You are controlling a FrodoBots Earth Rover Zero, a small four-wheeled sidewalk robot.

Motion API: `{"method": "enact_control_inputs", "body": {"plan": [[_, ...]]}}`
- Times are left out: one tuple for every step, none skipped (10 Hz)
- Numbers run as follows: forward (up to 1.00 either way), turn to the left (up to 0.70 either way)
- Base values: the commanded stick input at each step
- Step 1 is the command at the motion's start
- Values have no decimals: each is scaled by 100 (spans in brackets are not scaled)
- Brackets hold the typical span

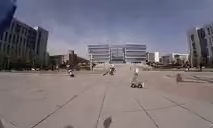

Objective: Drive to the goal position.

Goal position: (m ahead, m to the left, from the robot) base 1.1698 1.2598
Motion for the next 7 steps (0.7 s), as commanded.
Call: {"method": "enact_control_inputs", "body": {"plan": [[0,0],[0,0],[0,0],[0,0],[74,0],[100,0],[100,0]]}}
